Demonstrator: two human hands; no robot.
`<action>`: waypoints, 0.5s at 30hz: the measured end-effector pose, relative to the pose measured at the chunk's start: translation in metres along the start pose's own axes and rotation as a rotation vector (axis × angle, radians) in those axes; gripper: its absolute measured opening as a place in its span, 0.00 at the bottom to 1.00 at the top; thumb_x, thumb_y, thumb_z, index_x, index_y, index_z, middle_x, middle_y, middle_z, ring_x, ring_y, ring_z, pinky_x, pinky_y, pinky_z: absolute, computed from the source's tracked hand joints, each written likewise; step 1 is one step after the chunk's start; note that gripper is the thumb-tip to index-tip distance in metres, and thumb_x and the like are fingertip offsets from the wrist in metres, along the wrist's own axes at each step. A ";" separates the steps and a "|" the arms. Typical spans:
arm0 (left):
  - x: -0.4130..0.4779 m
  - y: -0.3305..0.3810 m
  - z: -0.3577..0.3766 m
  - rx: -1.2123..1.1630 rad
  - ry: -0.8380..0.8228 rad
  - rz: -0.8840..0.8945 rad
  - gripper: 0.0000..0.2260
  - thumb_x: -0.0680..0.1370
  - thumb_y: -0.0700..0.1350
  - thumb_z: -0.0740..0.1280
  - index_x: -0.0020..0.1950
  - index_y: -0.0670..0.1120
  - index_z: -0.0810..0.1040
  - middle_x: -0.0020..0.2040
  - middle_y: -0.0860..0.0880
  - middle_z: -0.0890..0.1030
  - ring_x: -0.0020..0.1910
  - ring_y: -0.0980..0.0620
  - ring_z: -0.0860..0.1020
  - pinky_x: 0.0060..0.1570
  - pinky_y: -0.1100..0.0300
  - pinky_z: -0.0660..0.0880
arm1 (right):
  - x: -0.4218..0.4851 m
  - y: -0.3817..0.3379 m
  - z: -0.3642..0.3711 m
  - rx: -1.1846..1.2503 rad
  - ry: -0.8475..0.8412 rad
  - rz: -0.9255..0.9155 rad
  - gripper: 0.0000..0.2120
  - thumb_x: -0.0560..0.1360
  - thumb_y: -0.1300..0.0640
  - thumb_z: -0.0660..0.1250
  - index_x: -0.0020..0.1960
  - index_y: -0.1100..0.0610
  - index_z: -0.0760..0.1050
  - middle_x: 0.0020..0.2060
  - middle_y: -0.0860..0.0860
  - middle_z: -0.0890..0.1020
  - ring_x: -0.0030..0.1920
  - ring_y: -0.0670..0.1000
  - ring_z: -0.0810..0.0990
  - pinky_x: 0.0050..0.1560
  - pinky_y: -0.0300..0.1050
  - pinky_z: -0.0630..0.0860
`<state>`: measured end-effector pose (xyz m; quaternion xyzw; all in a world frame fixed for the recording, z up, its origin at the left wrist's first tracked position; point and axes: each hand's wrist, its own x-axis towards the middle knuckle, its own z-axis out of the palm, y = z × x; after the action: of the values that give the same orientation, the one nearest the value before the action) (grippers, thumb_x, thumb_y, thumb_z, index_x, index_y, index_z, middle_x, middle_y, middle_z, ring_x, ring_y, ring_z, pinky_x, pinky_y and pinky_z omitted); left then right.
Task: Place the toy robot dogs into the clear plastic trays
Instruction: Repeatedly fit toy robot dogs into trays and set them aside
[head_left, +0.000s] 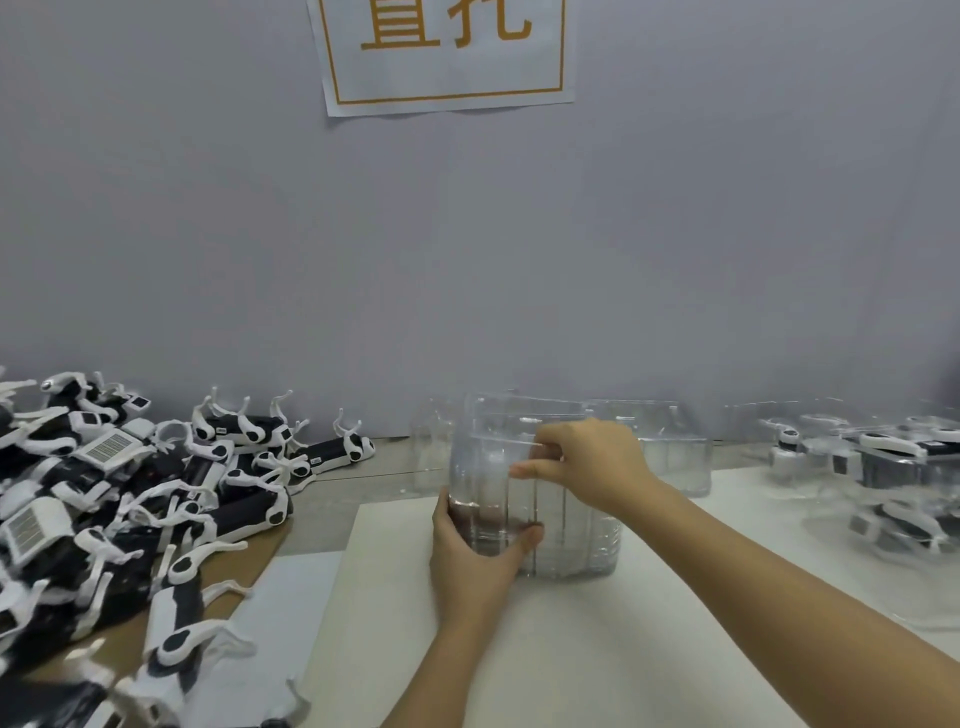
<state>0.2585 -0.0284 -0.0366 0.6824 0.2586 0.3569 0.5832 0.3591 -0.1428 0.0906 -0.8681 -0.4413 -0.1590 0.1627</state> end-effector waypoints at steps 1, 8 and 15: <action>0.000 0.000 0.000 -0.016 -0.005 -0.002 0.52 0.55 0.56 0.84 0.73 0.50 0.62 0.58 0.64 0.75 0.62 0.57 0.74 0.59 0.61 0.70 | 0.001 0.000 -0.004 0.031 0.008 0.023 0.24 0.69 0.28 0.63 0.31 0.46 0.62 0.34 0.41 0.77 0.35 0.44 0.72 0.32 0.38 0.63; -0.004 0.005 -0.002 -0.047 -0.059 -0.005 0.58 0.56 0.57 0.84 0.79 0.51 0.55 0.73 0.54 0.67 0.70 0.58 0.66 0.71 0.57 0.64 | -0.005 0.004 -0.057 0.237 0.234 0.085 0.27 0.61 0.24 0.56 0.41 0.45 0.77 0.37 0.39 0.80 0.37 0.42 0.77 0.35 0.36 0.69; -0.006 0.009 -0.012 -0.080 -0.140 -0.038 0.51 0.63 0.47 0.82 0.79 0.50 0.55 0.72 0.56 0.66 0.70 0.59 0.66 0.69 0.61 0.67 | -0.092 0.008 -0.058 -0.005 0.670 -0.219 0.24 0.70 0.33 0.64 0.37 0.54 0.81 0.28 0.44 0.81 0.26 0.47 0.78 0.34 0.35 0.66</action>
<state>0.2453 -0.0273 -0.0281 0.6768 0.2155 0.3072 0.6333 0.3060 -0.2376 0.1030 -0.7158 -0.4533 -0.4525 0.2782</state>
